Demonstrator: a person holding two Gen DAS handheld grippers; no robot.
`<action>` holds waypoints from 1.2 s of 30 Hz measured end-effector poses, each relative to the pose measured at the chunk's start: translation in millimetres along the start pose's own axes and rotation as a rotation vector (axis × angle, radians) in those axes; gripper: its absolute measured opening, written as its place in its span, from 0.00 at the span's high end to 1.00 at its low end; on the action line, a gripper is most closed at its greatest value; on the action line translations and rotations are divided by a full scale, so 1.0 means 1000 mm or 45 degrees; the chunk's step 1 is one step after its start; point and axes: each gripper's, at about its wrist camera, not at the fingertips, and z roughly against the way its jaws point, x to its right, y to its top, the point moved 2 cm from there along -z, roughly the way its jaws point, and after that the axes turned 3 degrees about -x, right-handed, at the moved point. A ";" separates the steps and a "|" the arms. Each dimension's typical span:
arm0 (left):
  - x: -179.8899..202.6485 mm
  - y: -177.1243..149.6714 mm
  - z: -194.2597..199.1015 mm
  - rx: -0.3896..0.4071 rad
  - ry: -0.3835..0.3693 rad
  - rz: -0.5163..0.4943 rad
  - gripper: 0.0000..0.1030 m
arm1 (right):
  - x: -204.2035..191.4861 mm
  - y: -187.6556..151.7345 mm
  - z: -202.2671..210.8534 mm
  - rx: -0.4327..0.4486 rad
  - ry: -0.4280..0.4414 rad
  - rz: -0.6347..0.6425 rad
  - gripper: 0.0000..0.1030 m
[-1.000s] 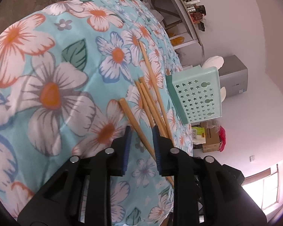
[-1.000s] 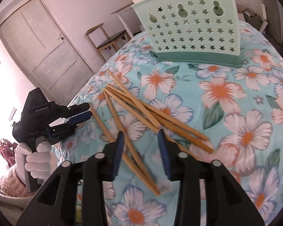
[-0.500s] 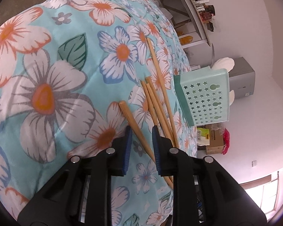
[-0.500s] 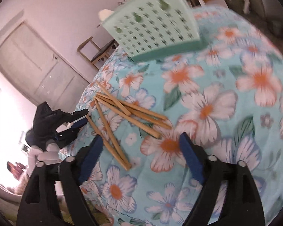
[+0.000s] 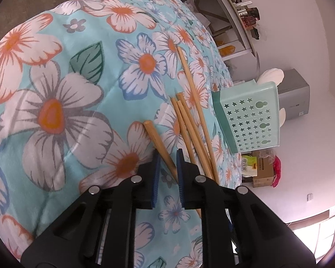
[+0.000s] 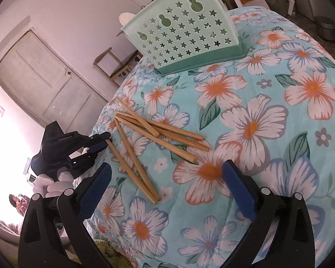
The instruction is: Organize utensils
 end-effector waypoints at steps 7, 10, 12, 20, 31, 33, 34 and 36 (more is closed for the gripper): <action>0.000 0.001 0.001 0.014 0.018 -0.037 0.86 | -0.001 -0.001 0.000 -0.010 -0.010 0.001 0.06; 0.006 -0.001 0.002 0.032 0.042 -0.099 0.87 | -0.001 -0.001 0.000 -0.021 -0.012 -0.001 0.06; 0.008 -0.003 0.005 0.049 0.039 -0.132 0.87 | -0.001 -0.001 0.000 -0.026 -0.013 0.003 0.06; 0.000 -0.003 0.016 0.068 -0.009 -0.130 0.87 | 0.003 0.002 -0.002 -0.037 0.019 -0.019 0.06; -0.024 0.012 0.009 -0.022 -0.140 0.184 0.82 | 0.002 0.002 -0.002 -0.042 0.025 -0.011 0.06; -0.026 0.014 0.008 -0.028 -0.150 0.230 0.82 | 0.002 0.002 -0.002 -0.042 0.026 -0.012 0.06; -0.026 0.014 0.008 -0.028 -0.152 0.246 0.82 | 0.002 0.002 -0.002 -0.041 0.029 -0.012 0.06; -0.025 0.014 0.006 -0.021 -0.142 0.266 0.82 | 0.002 0.001 -0.002 -0.037 0.031 -0.012 0.06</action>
